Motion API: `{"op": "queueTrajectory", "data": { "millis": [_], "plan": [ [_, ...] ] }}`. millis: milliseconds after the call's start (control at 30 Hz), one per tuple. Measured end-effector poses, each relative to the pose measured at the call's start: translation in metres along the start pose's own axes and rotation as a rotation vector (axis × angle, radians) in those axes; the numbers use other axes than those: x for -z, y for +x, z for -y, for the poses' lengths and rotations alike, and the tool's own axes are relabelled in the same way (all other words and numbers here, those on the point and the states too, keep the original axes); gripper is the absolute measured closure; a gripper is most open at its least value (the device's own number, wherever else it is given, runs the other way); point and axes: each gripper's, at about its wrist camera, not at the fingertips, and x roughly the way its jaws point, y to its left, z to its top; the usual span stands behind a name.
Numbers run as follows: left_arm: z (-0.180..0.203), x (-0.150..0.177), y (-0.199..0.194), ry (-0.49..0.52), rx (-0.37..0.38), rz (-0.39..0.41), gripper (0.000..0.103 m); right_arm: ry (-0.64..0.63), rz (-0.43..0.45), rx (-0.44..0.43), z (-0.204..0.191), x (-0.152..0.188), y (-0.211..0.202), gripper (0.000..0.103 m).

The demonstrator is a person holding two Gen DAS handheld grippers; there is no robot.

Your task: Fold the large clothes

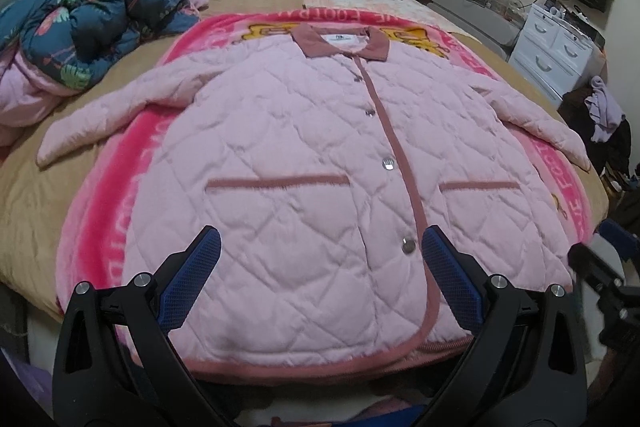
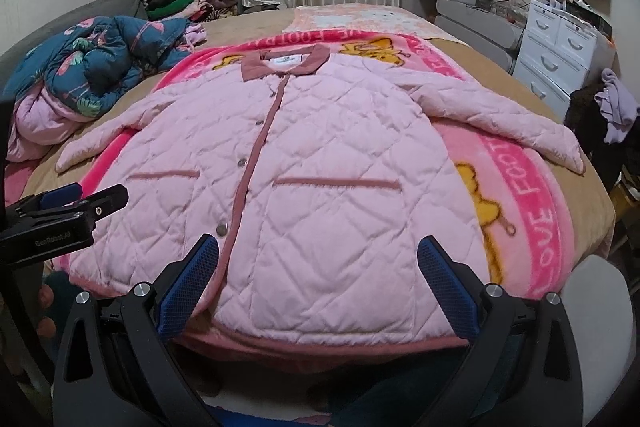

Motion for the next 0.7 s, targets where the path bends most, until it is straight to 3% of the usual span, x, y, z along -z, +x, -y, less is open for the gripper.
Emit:
{"op": "queueTrajectory", "data": {
  "millis": [333, 700],
  "plan": [
    [0.018, -0.042, 0.017, 0.009, -0.005, 0.008, 0.009, 0.027, 0.015, -0.032, 0.024, -0.044, 0.016, 0.004],
    [0.057, -0.106, 0.048, 0.004, -0.05, 0.033, 0.009, 0.055, 0.094, -0.016, 0.067, -0.115, 0.04, 0.004]
  ]
}}
